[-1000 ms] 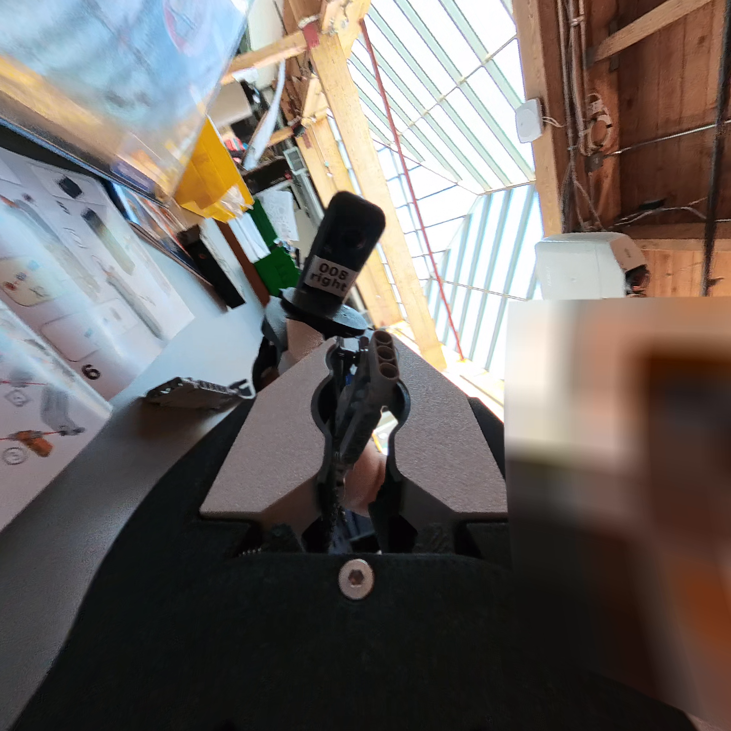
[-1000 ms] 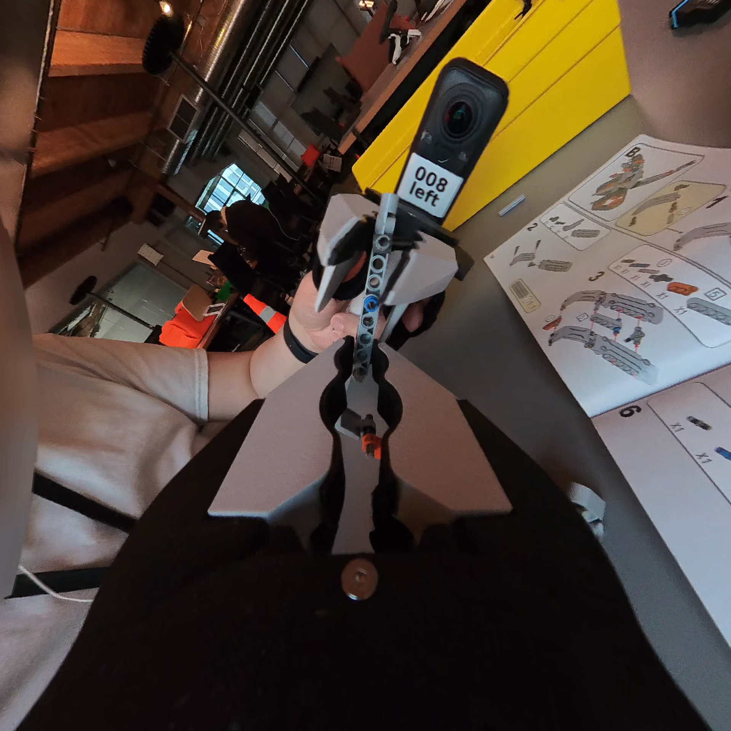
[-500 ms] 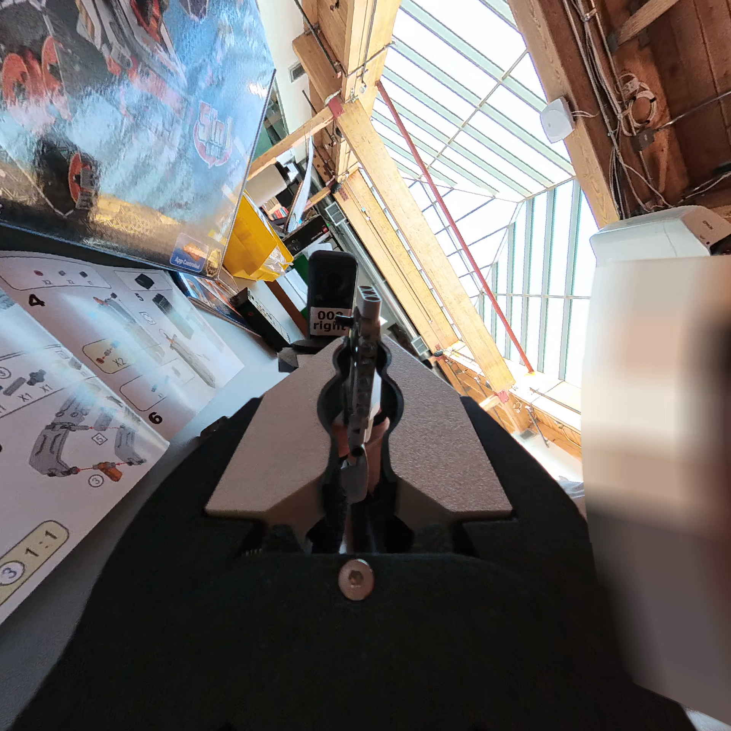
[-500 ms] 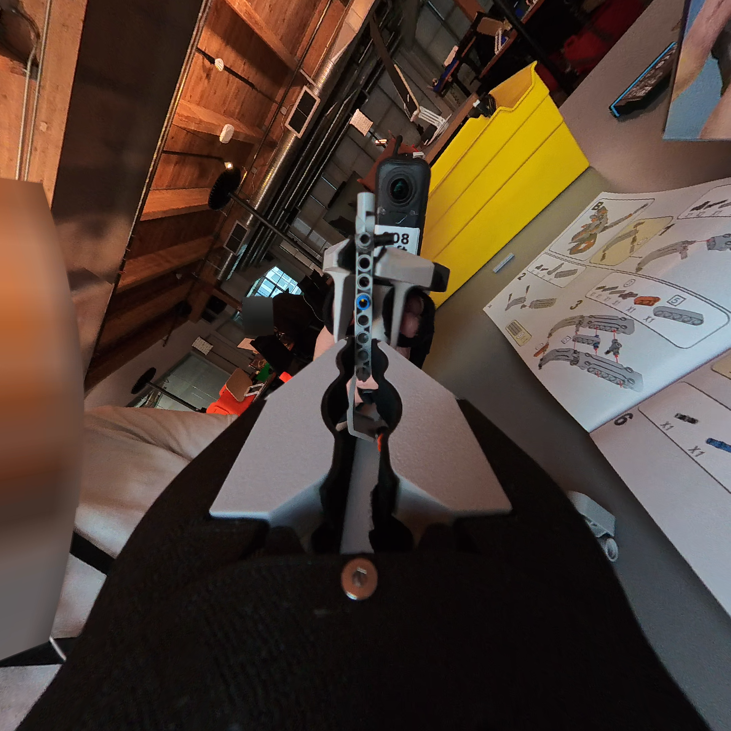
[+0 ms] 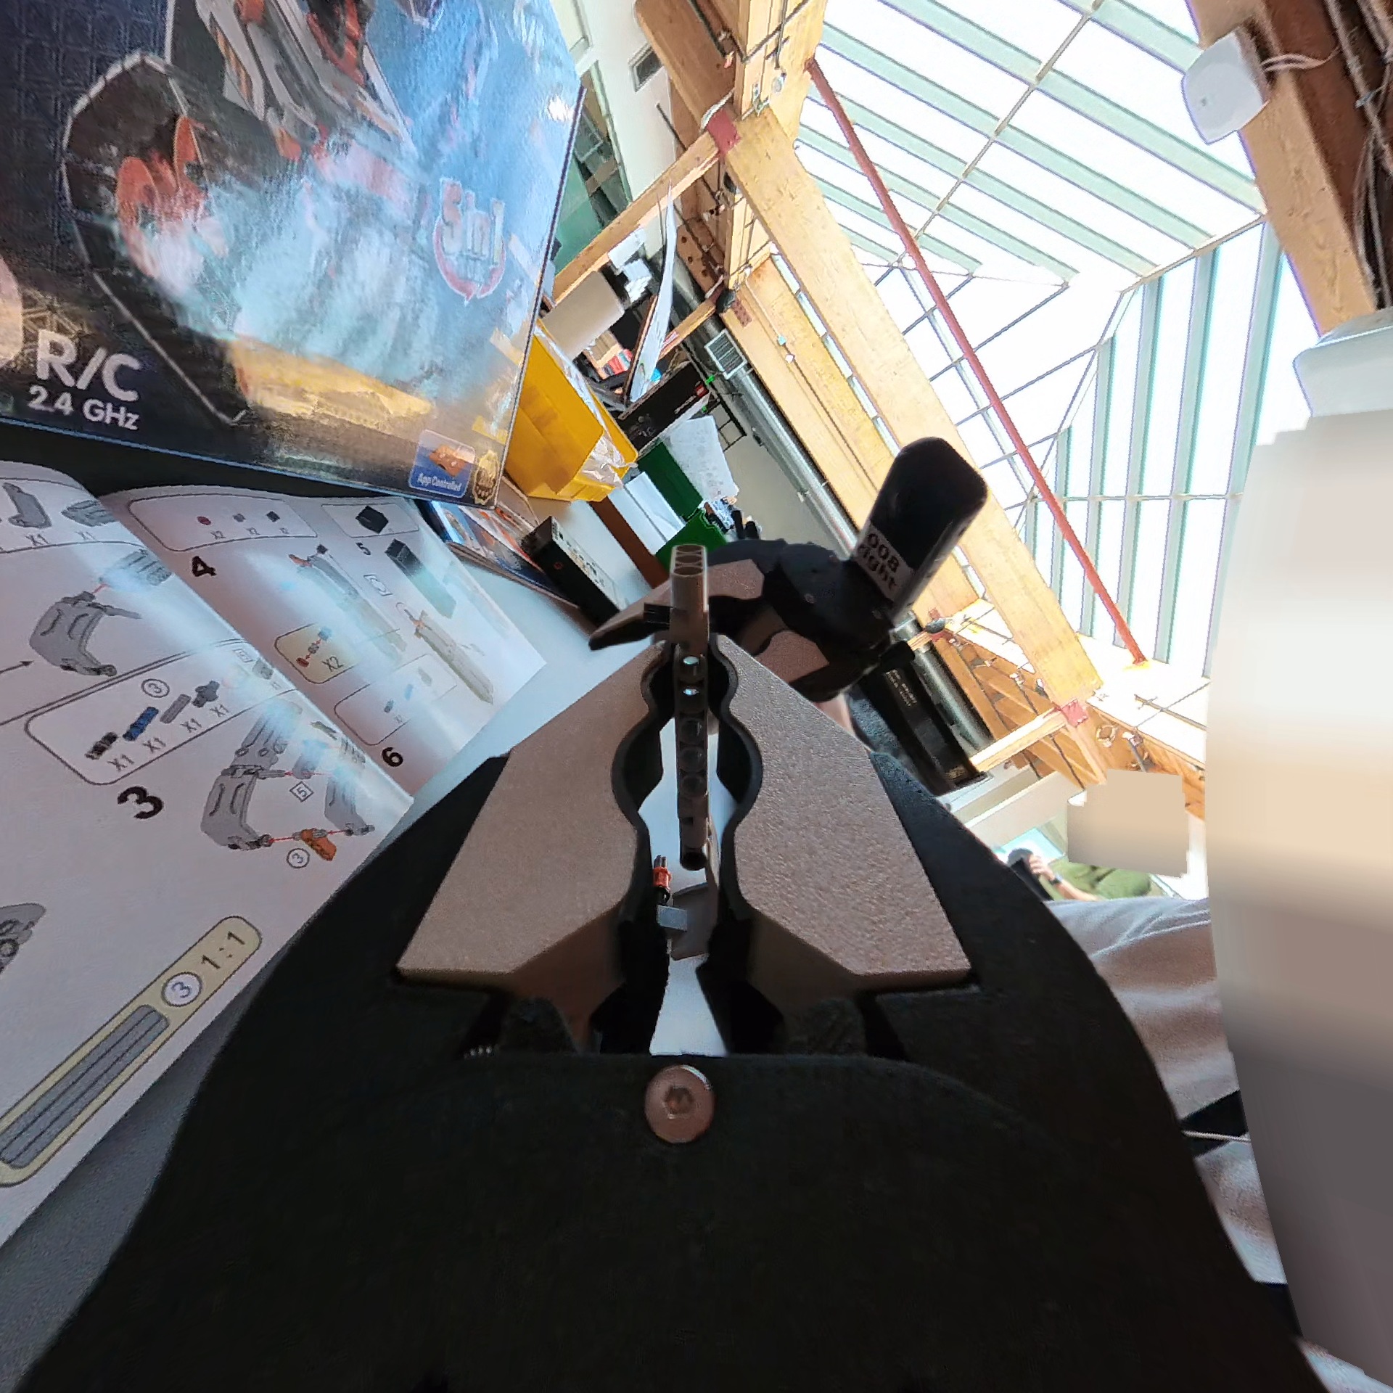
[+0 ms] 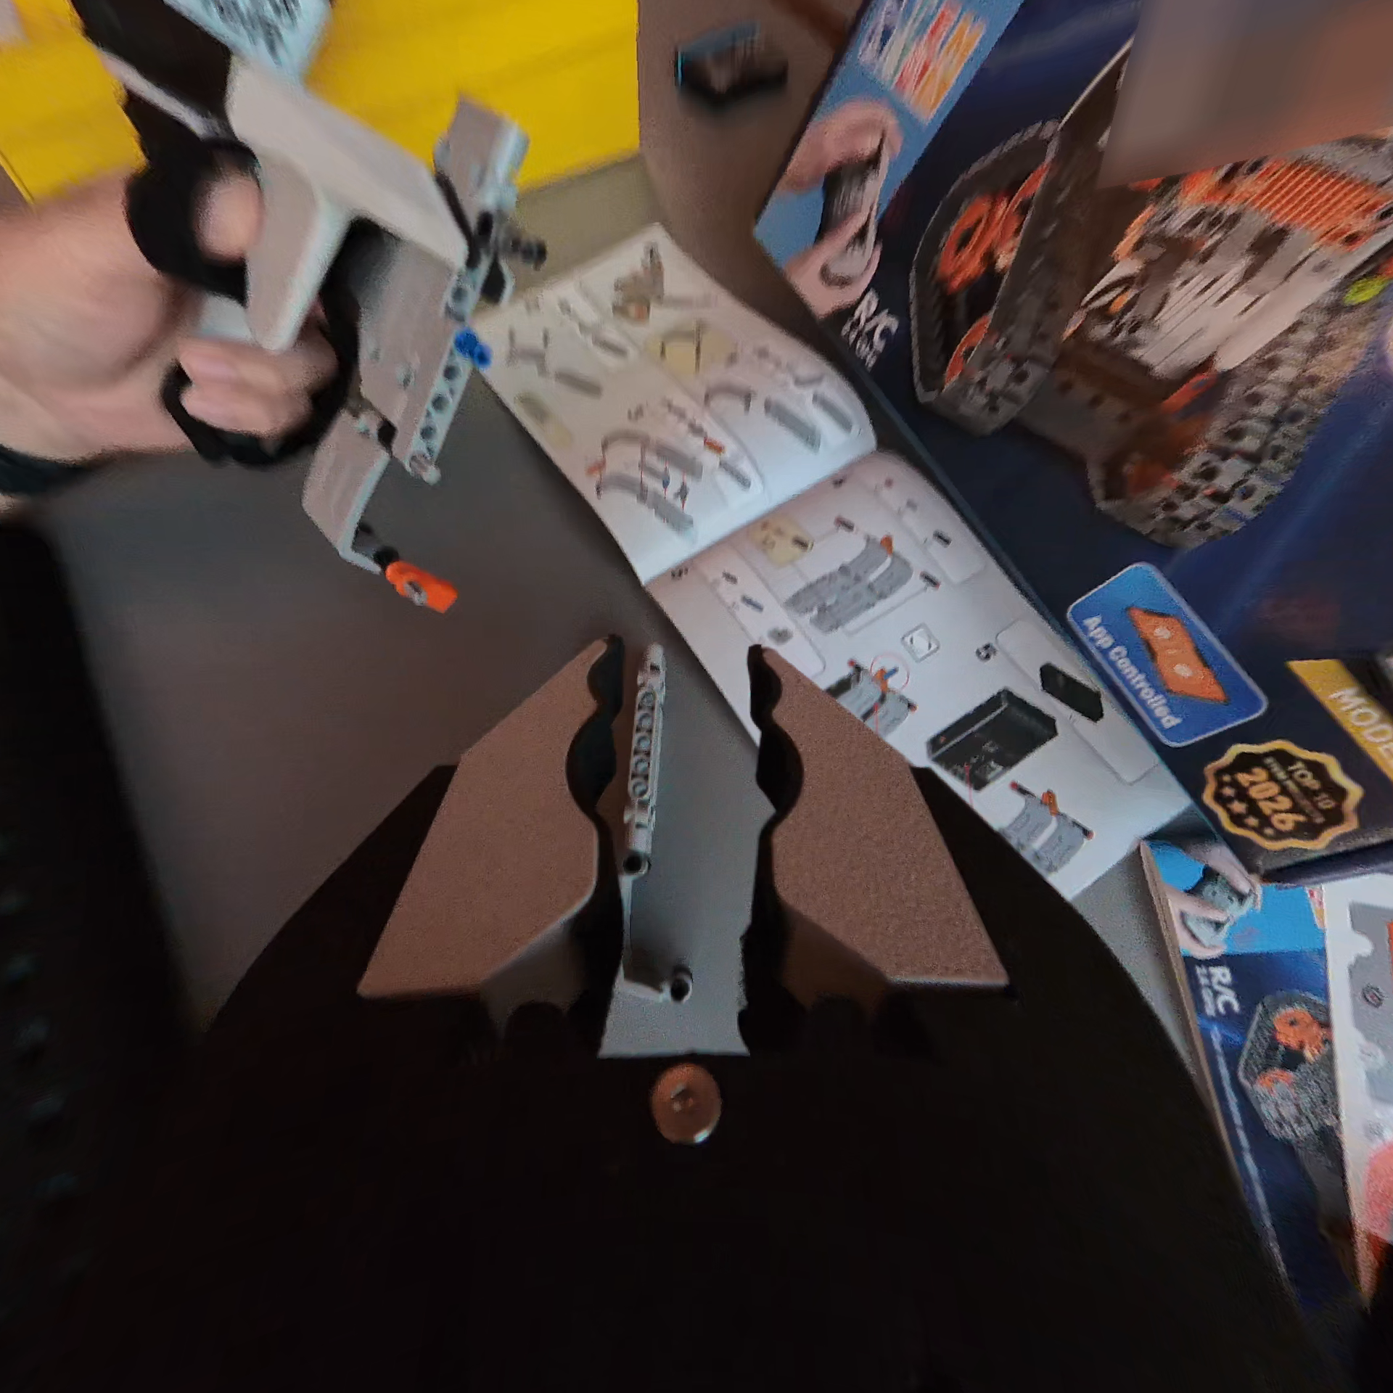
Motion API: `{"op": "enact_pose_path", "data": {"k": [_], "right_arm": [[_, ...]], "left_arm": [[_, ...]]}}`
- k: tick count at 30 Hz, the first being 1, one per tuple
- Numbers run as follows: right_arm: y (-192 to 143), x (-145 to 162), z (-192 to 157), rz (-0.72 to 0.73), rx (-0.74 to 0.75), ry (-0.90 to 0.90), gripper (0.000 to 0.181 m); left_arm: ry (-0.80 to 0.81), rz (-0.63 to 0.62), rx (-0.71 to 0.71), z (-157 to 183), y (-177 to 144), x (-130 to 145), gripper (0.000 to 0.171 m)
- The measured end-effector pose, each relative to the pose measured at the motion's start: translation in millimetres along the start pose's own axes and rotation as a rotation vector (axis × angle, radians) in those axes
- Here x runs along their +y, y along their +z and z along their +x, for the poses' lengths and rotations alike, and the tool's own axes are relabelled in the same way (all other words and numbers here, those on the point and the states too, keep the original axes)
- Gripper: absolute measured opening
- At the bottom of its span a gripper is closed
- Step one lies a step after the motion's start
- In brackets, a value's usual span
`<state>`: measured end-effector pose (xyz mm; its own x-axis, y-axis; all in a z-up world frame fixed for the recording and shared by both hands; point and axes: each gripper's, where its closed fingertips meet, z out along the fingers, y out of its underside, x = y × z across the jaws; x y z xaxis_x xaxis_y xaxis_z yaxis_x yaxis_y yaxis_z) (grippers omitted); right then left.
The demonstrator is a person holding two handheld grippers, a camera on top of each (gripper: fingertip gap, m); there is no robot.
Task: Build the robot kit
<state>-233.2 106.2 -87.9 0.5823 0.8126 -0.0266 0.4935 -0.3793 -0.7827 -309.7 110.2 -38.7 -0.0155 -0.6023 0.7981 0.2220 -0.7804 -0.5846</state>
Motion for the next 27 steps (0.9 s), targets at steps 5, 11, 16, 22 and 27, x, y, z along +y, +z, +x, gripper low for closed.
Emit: {"op": "enact_pose_path", "data": {"k": [5, 11, 16, 22, 27], "right_arm": [[26, 39, -6, -0.263, 0.044, -0.057, 0.035], [38, 57, -5, -0.392, 0.054, -0.075, 0.036], [42, 60, -4, -0.478, 0.074, -0.121, 0.029], [39, 64, -6, -0.544, 0.059, -0.103, 0.025], [40, 67, -12, -0.562, 0.001, -0.095, 0.006]], "left_arm": [[-0.002, -0.031, -0.023, -6, 0, 6, 0.005], [0.001, -0.030, -0.013, -5, -1, 6, 0.005], [0.041, -0.066, -0.061, -10, 1, 12, 0.005], [0.038, -0.084, -0.062, -10, 2, 15, 0.005], [0.022, -0.088, -0.076, -13, 3, 16, 0.005]]}}
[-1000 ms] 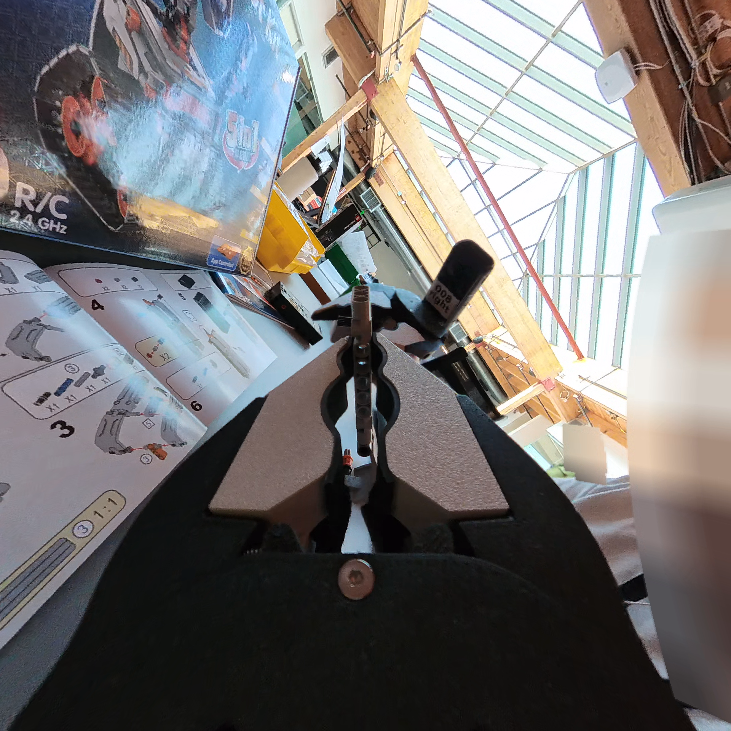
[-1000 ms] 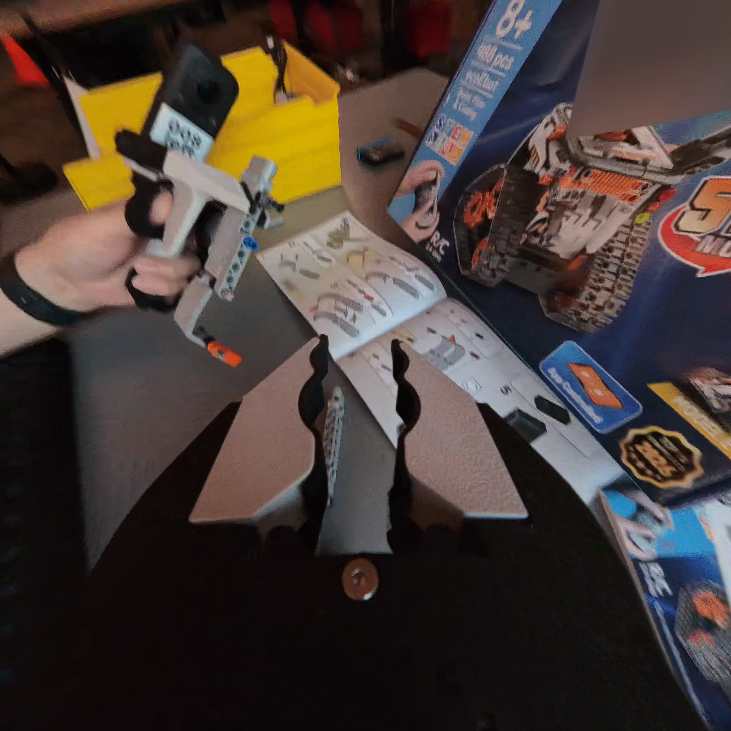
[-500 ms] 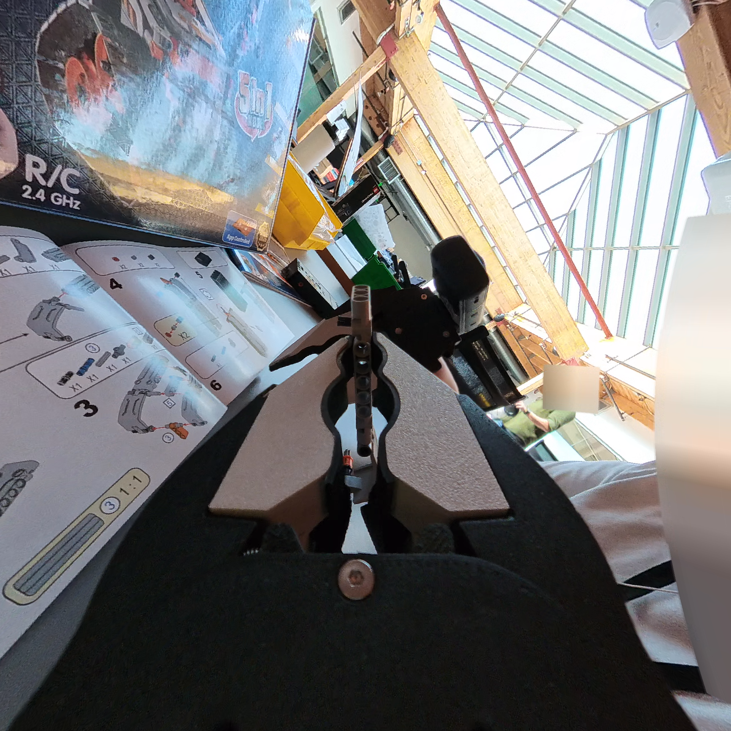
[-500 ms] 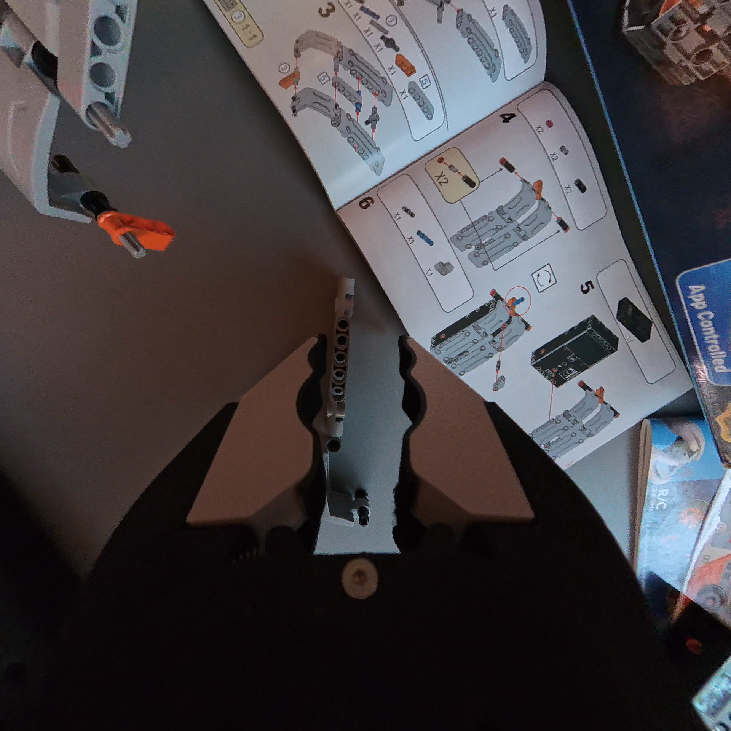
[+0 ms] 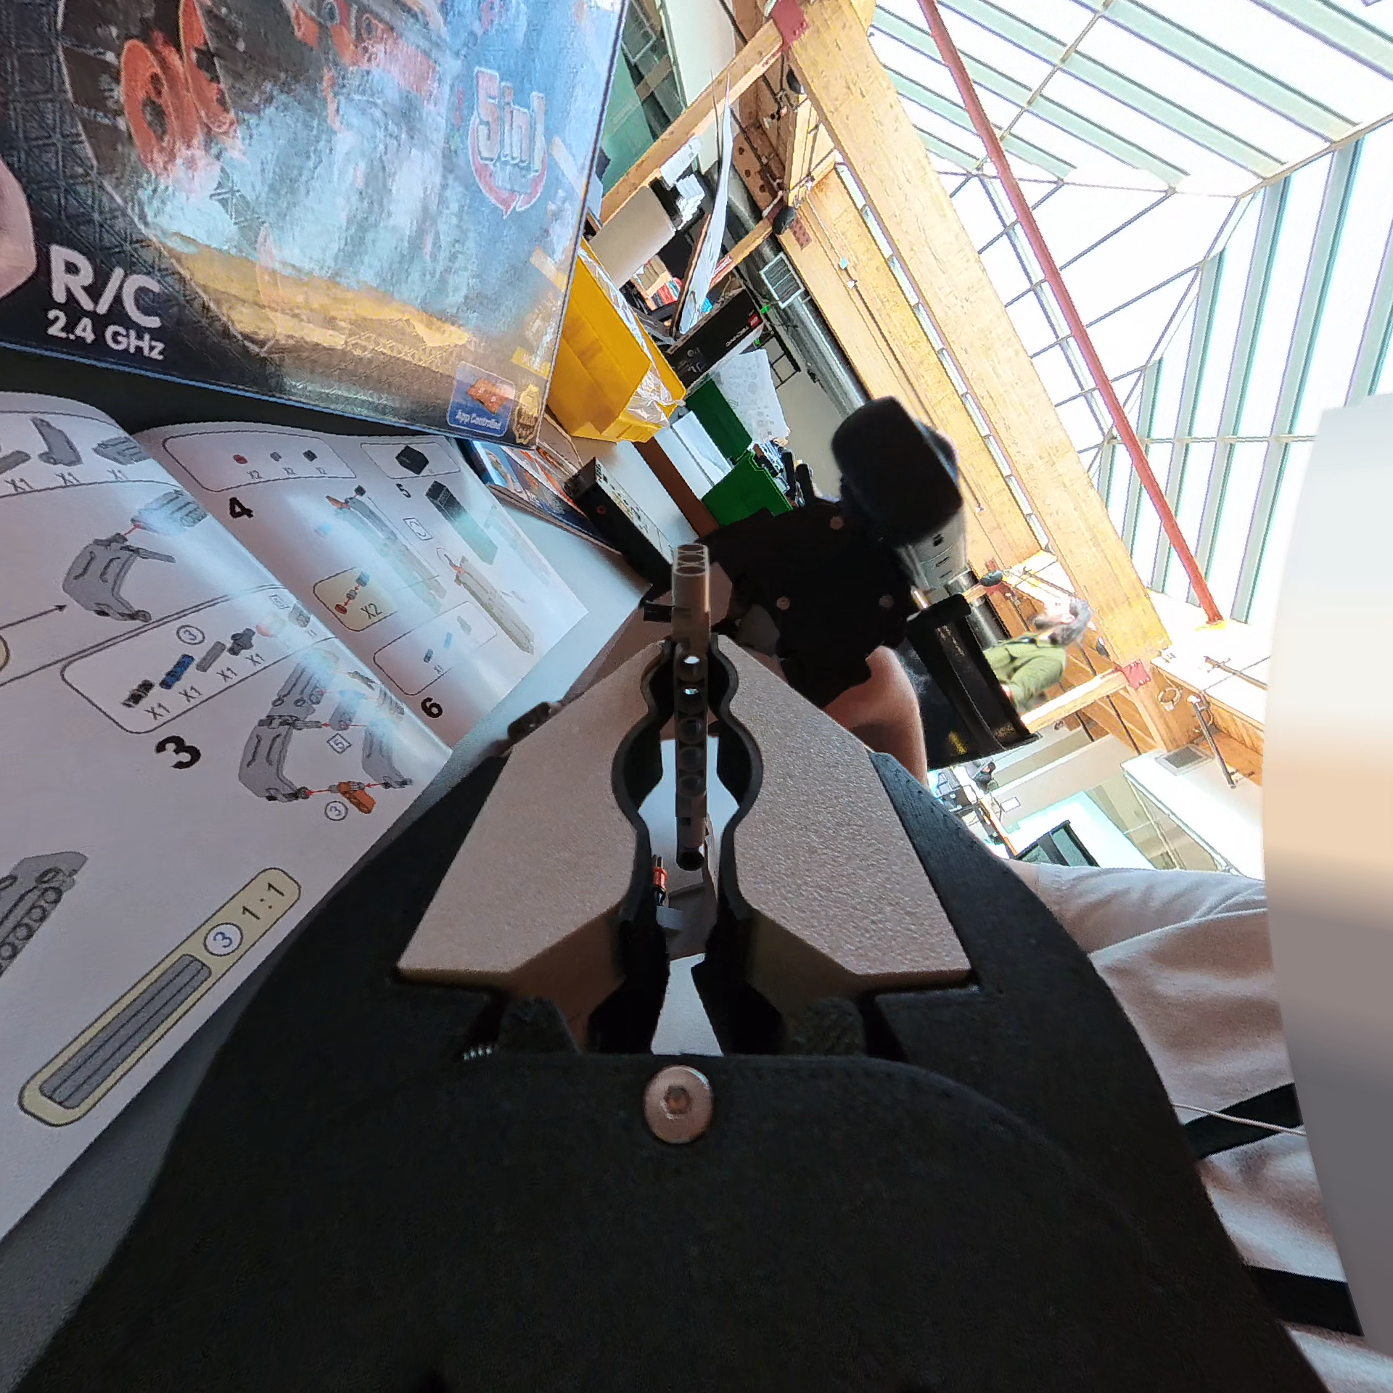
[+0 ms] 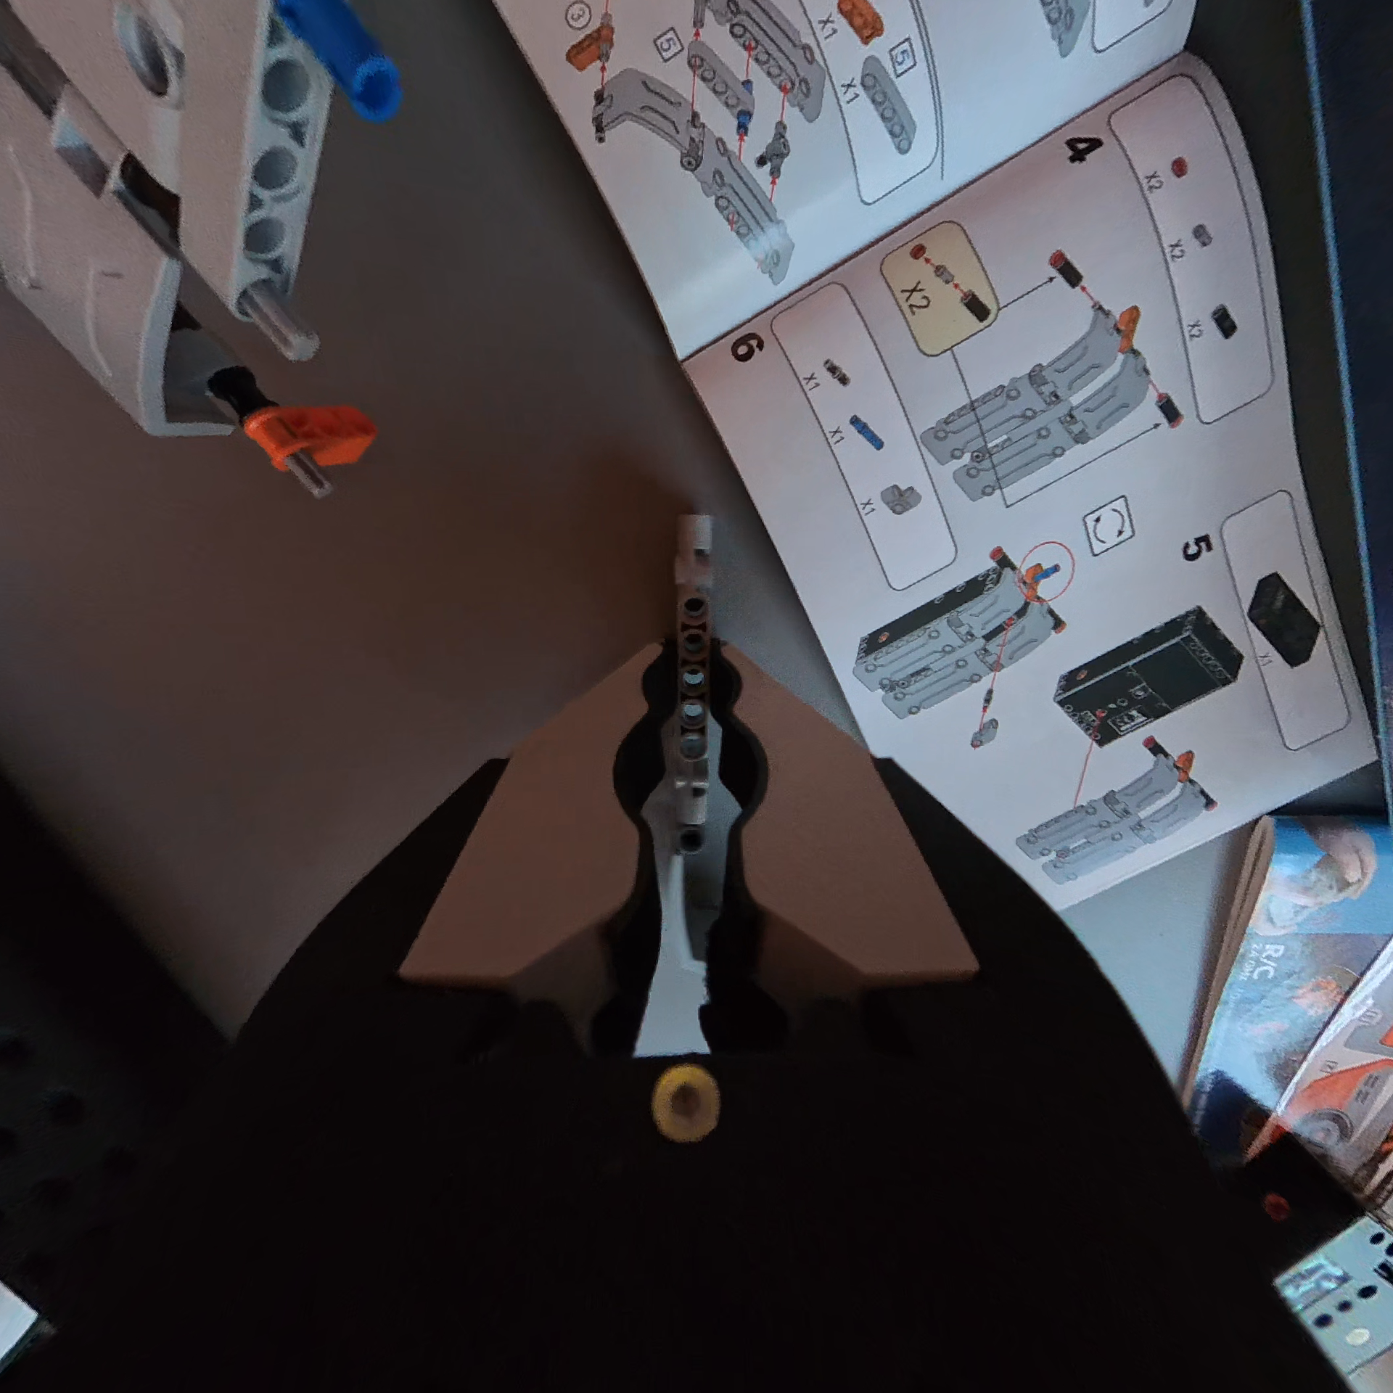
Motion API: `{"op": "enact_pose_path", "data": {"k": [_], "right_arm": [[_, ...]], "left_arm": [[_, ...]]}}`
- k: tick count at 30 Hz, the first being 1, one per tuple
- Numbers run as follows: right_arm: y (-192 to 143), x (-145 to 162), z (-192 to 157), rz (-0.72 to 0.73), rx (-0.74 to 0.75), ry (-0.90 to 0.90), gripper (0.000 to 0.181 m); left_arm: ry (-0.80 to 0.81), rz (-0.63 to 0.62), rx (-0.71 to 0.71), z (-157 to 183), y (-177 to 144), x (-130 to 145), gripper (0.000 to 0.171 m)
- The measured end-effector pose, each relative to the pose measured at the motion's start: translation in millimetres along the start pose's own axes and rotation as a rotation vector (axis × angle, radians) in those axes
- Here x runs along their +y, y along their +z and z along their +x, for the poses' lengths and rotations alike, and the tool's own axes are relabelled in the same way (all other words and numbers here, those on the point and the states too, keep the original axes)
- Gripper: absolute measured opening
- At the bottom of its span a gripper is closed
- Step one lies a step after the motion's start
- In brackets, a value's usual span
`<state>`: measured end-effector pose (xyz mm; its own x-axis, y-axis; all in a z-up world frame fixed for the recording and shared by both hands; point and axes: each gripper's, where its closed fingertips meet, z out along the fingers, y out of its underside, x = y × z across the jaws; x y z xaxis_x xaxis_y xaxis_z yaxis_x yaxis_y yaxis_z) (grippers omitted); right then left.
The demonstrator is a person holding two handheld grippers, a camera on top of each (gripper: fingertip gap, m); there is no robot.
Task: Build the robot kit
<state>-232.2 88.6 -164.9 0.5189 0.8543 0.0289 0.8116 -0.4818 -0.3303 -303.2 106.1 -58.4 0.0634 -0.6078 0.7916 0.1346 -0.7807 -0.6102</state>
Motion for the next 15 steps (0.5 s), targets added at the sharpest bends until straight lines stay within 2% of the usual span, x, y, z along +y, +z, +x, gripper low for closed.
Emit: {"op": "enact_pose_path", "data": {"k": [1, 3, 6, 8, 10, 12, 15], "right_arm": [[-3, -3, 2, 0.030, -0.004, -0.010, 0.006], [-25, -27, 3, 0.255, -0.099, 0.056, 0.005], [-97, -75, 5, 0.810, -0.424, 0.285, 0.005], [-119, -81, 6, 1.013, -0.698, 0.440, 0.005], [-116, -82, -4, 1.086, -0.924, 0.550, 0.004], [-119, -88, -13, 1.134, -1.076, 0.612, 0.004], [-108, -97, -19, 1.134, -1.043, 0.585, 0.004]], "left_arm": [[-0.010, -0.003, -0.002, -1, 0, 1, 0.005], [-0.022, -0.005, 0.013, 1, 1, 2, 0.005], [-0.010, 0.005, 0.065, 10, 2, 0, 0.005], [-0.001, 0.009, 0.094, 16, 2, -1, 0.004], [0.003, 0.013, 0.112, 20, 3, -1, 0.004], [-0.002, 0.009, 0.126, 22, 4, 0, 0.004], [-0.007, 0.009, 0.141, 24, 5, 1, 0.004]]}}
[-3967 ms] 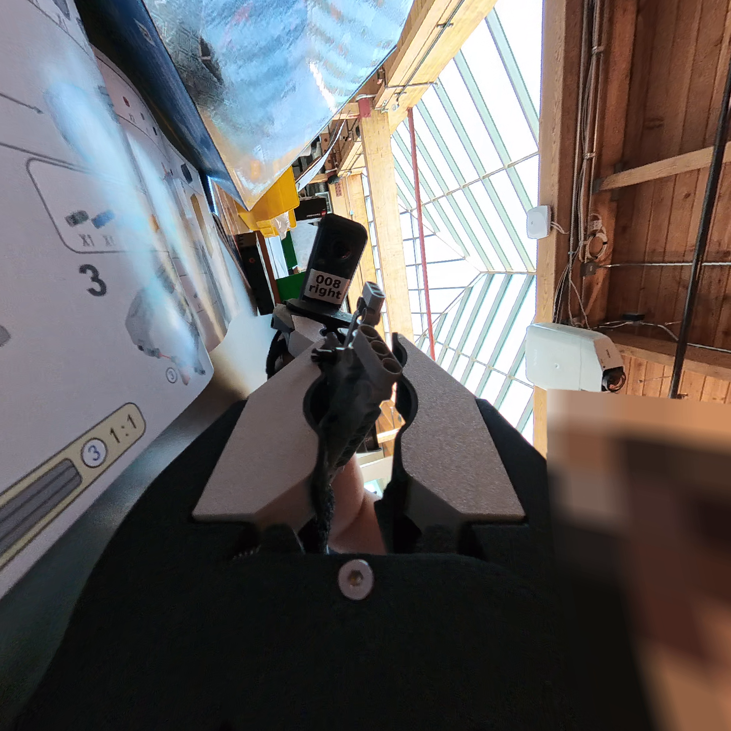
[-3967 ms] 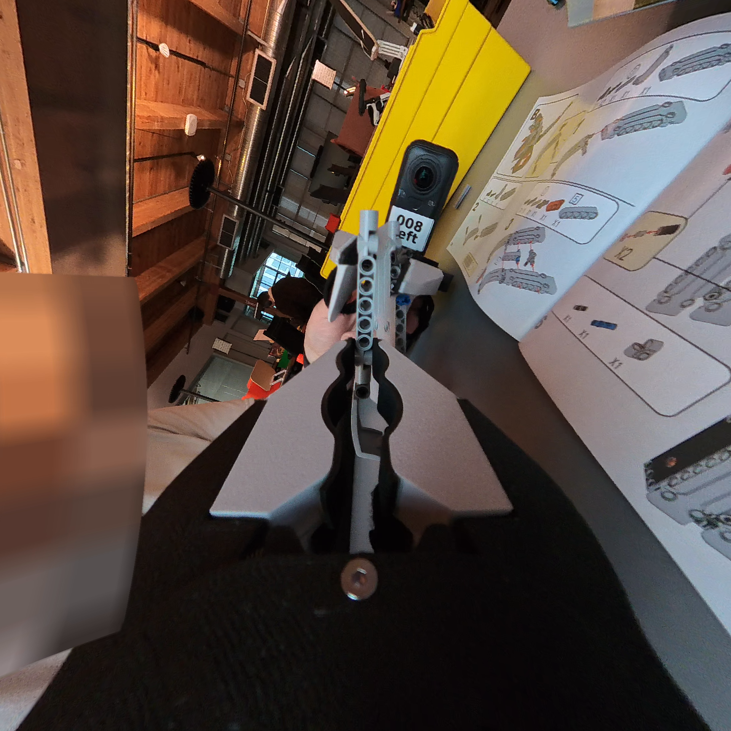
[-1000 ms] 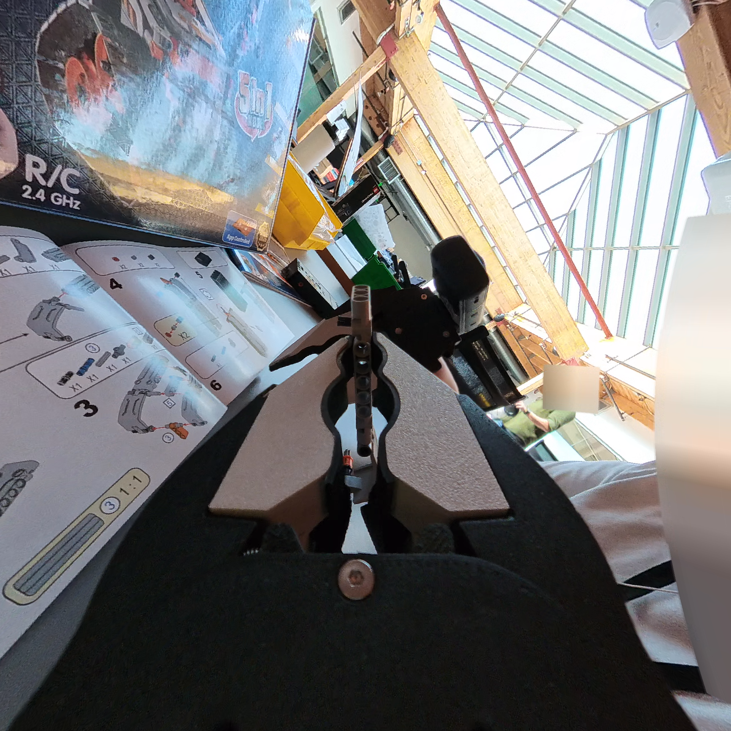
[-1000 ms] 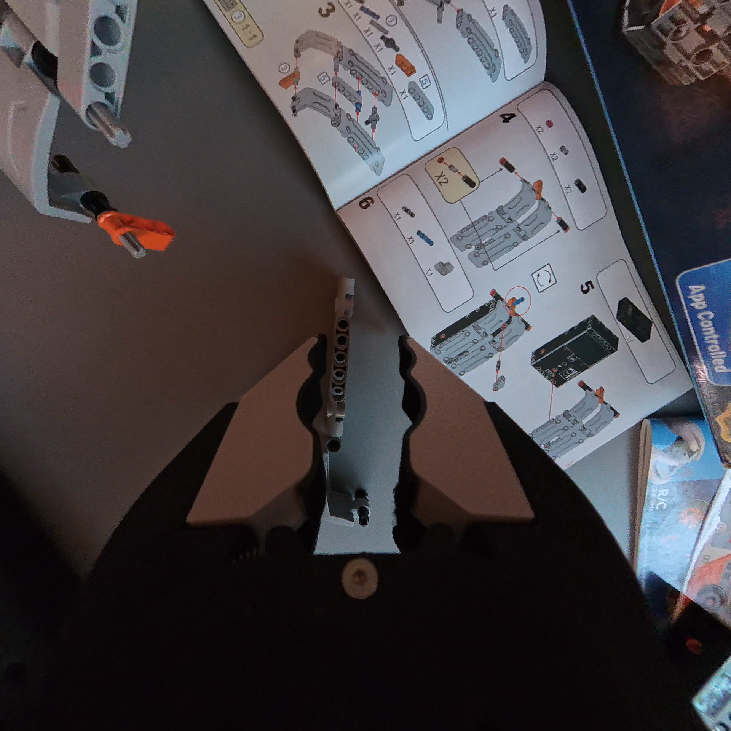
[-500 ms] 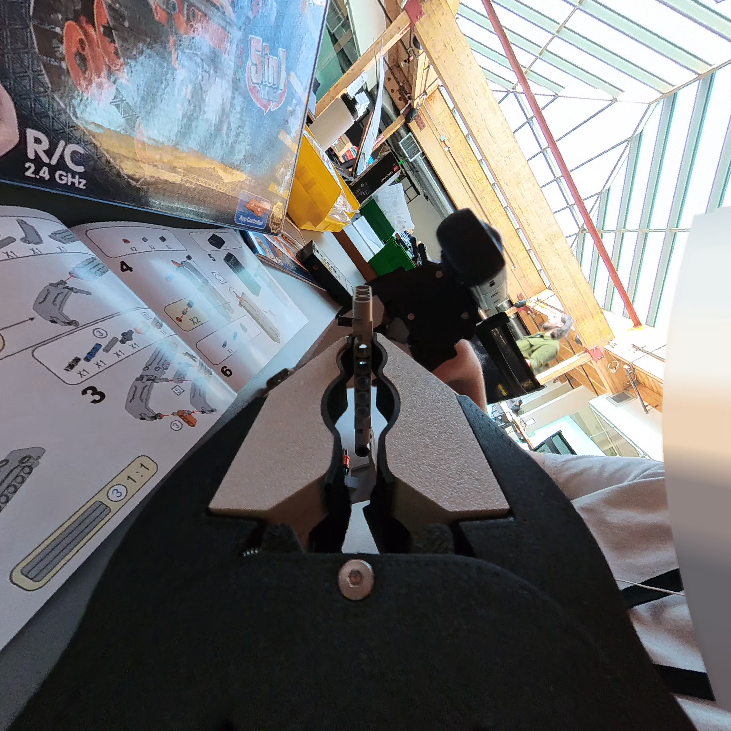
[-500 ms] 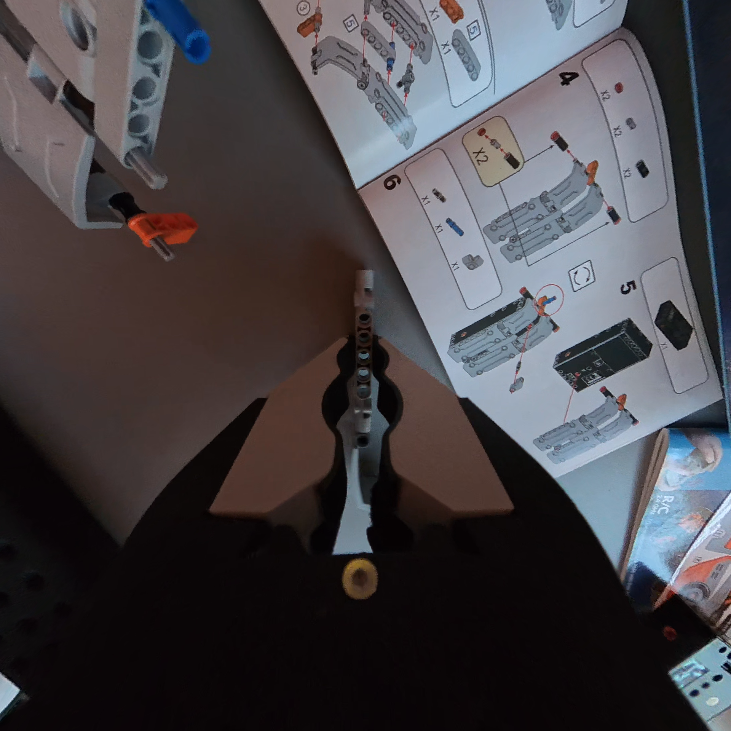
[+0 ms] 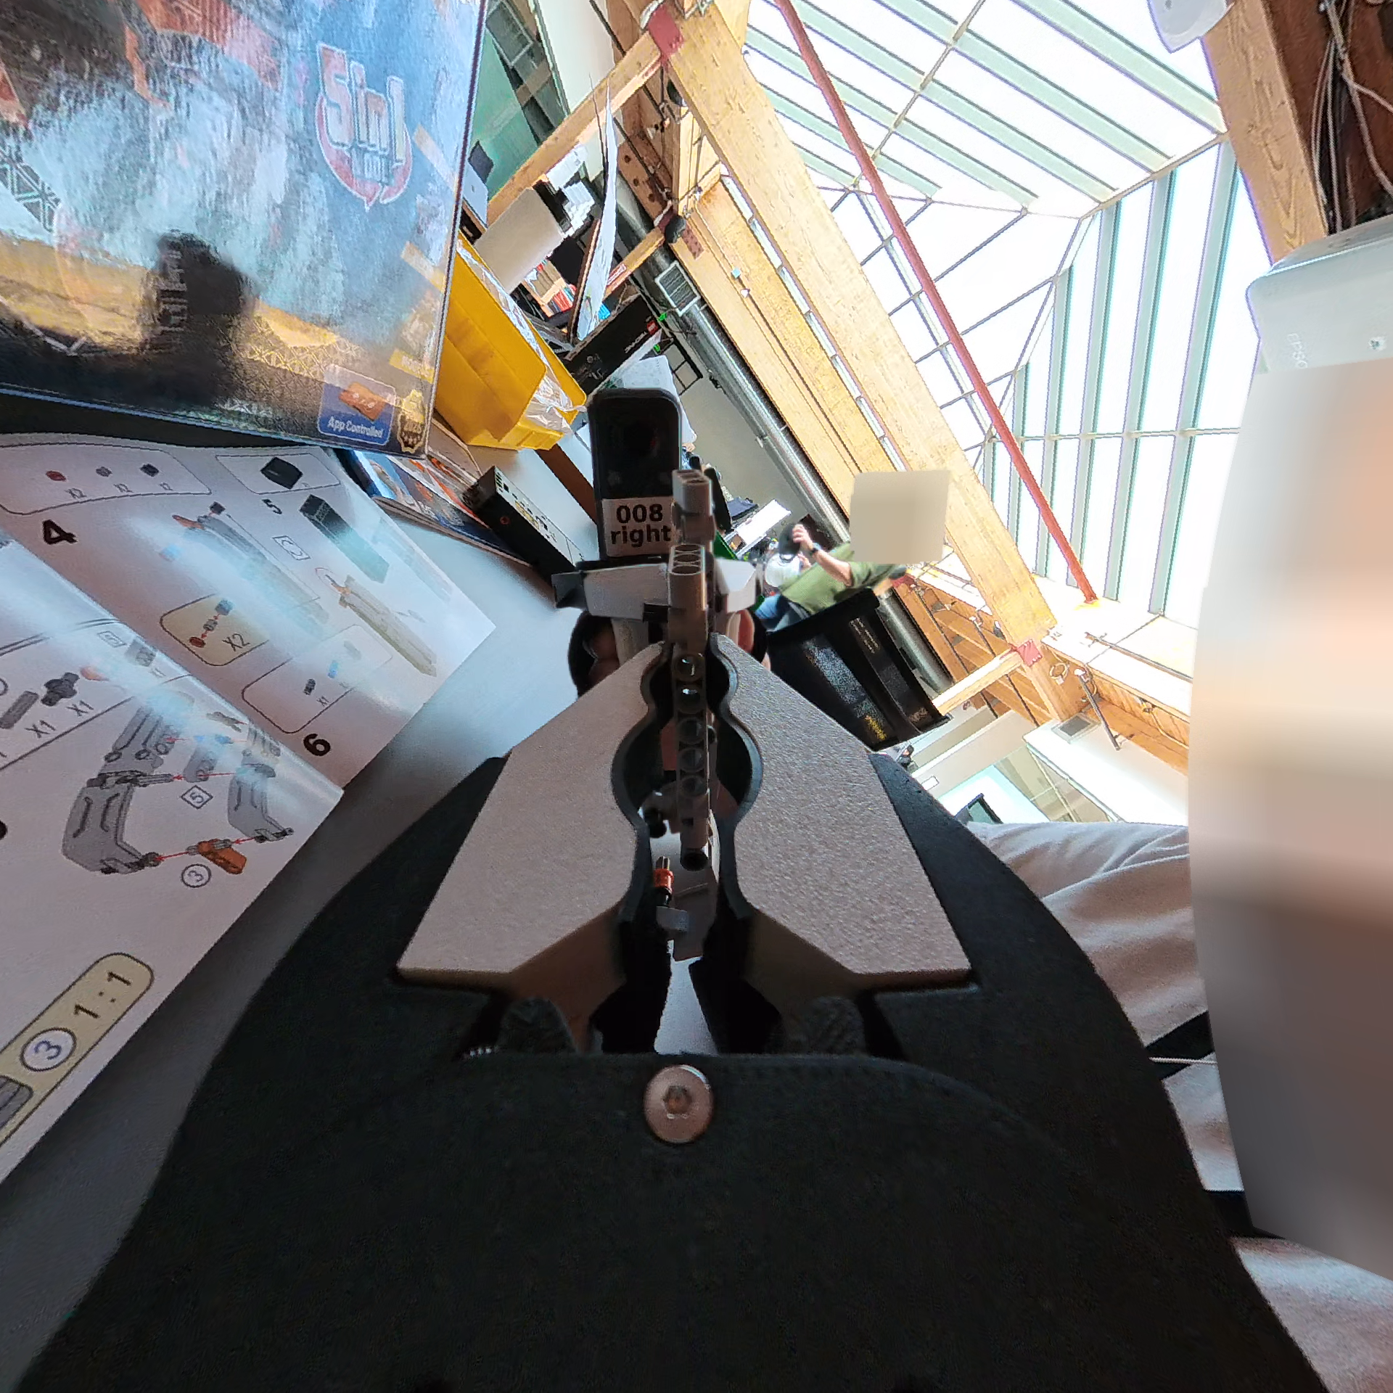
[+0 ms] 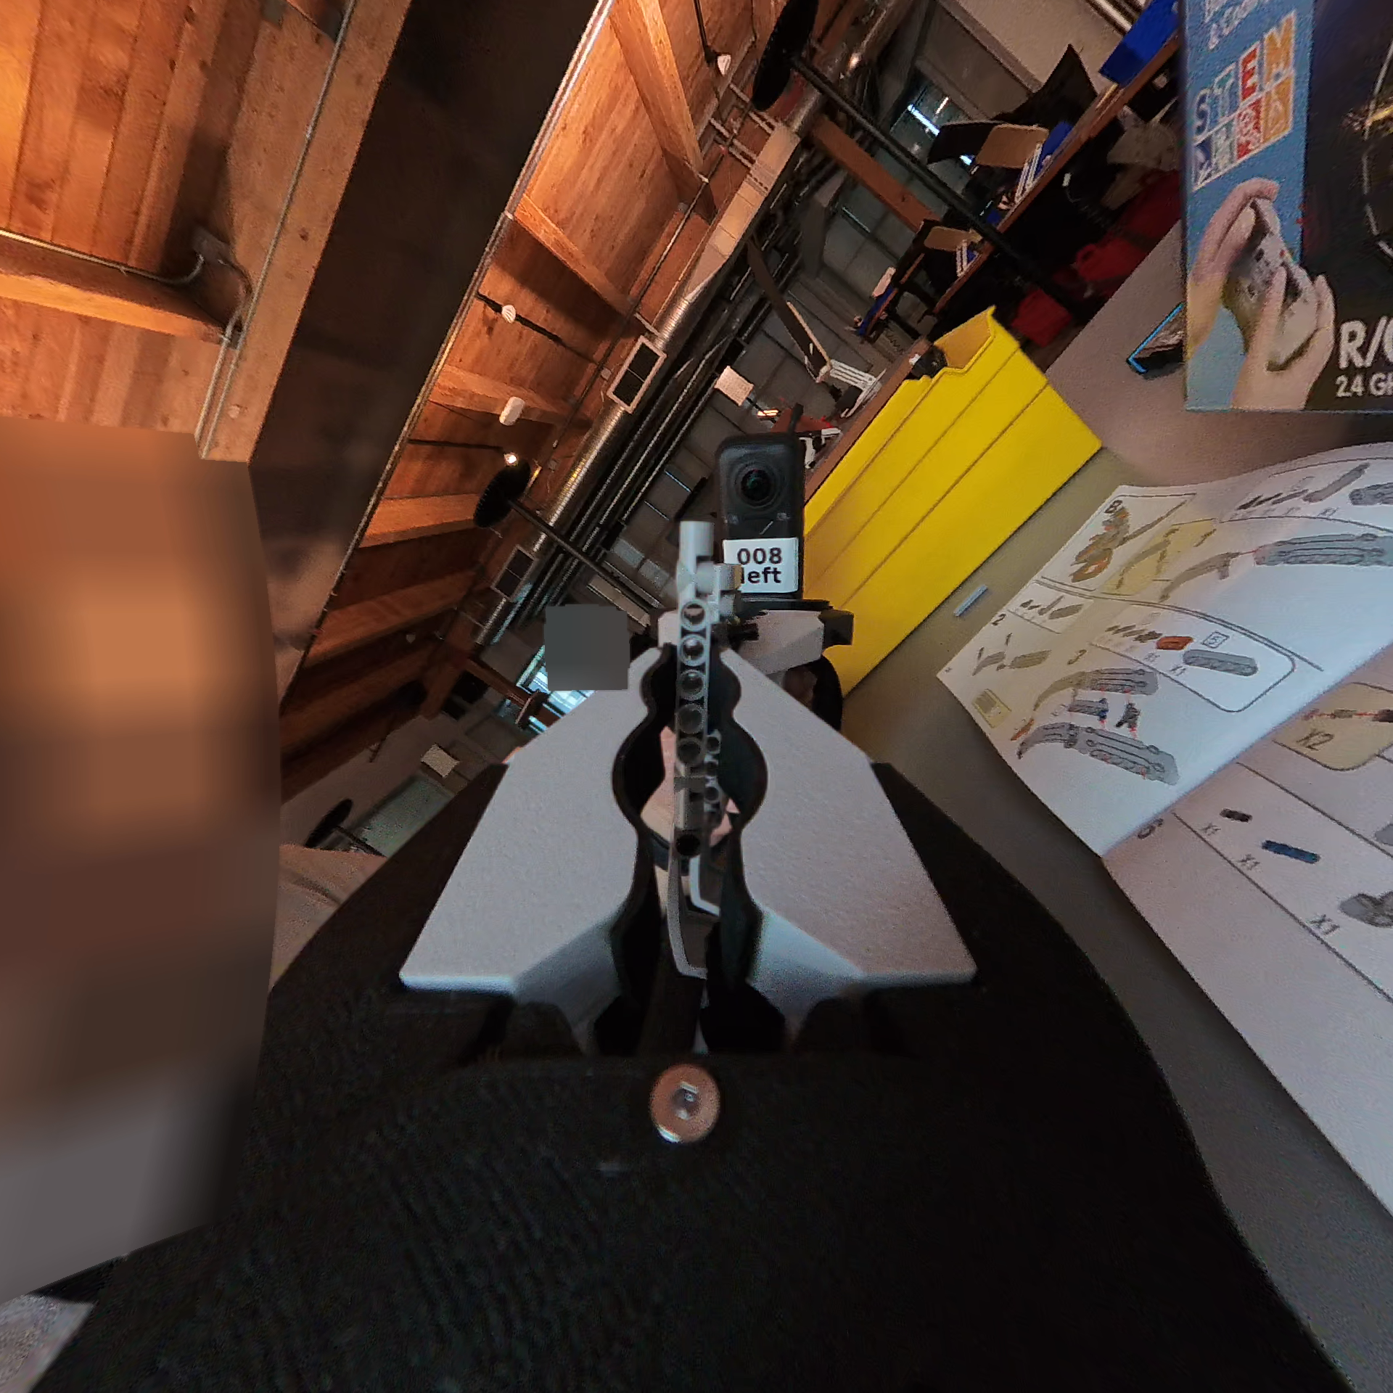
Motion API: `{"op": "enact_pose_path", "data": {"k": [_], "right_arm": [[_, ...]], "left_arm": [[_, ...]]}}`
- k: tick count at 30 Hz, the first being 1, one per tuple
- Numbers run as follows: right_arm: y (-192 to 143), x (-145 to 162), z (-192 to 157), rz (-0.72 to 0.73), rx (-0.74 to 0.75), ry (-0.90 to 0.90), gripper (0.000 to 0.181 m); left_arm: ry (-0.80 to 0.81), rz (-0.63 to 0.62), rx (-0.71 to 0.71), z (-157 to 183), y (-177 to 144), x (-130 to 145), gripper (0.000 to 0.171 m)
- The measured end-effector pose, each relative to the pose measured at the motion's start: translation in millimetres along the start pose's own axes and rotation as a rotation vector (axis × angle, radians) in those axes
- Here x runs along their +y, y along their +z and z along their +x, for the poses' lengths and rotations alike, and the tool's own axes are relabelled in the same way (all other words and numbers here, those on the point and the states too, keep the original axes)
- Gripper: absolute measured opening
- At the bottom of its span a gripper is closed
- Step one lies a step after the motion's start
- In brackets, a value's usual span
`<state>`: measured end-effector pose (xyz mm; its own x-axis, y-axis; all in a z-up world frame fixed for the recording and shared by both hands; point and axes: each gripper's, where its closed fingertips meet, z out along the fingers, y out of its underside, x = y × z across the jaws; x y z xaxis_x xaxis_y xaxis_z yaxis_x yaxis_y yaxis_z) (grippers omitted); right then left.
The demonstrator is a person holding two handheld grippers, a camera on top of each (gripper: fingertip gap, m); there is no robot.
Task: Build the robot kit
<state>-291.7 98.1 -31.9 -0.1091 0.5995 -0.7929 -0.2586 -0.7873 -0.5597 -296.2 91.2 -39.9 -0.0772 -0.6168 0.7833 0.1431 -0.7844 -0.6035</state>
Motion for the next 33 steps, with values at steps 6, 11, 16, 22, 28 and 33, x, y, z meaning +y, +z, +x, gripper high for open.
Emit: {"op": "enact_pose_path", "data": {"k": [6, 11, 16, 22, 28, 33], "right_arm": [[1.3, 5.0, 3.2, -0.013, -0.036, 0.042, 0.004], [2.9, 6.1, 4.3, -0.015, -0.050, 0.063, 0.005], [4.2, 5.6, 4.5, -0.002, -0.060, 0.084, 0.005], [4.0, 6.9, 8.1, -0.018, -0.049, 0.088, 0.005], [2.5, 7.7, 8.9, -0.040, -0.041, 0.074, 0.005], [2.4, 7.7, 7.7, -0.039, -0.051, 0.084, 0.005]], "left_arm": [[-0.017, 0.008, 0.010, -0.5, -0.5, -0.6, 0.004], [-0.008, 0.016, 0.001, -0.4, -1.3, -2.1, 0.004], [-0.012, 0.014, 0.002, -0.2, -2.1, -2.6, 0.004], [-0.005, 0.009, -0.024, -3.9, -2.7, -2.0, 0.004], [-0.007, 0.006, -0.031, -5.0, -1.9, -1.0, 0.004], [-0.014, 0.016, -0.033, -6.1, -2.2, -1.6, 0.004]]}}
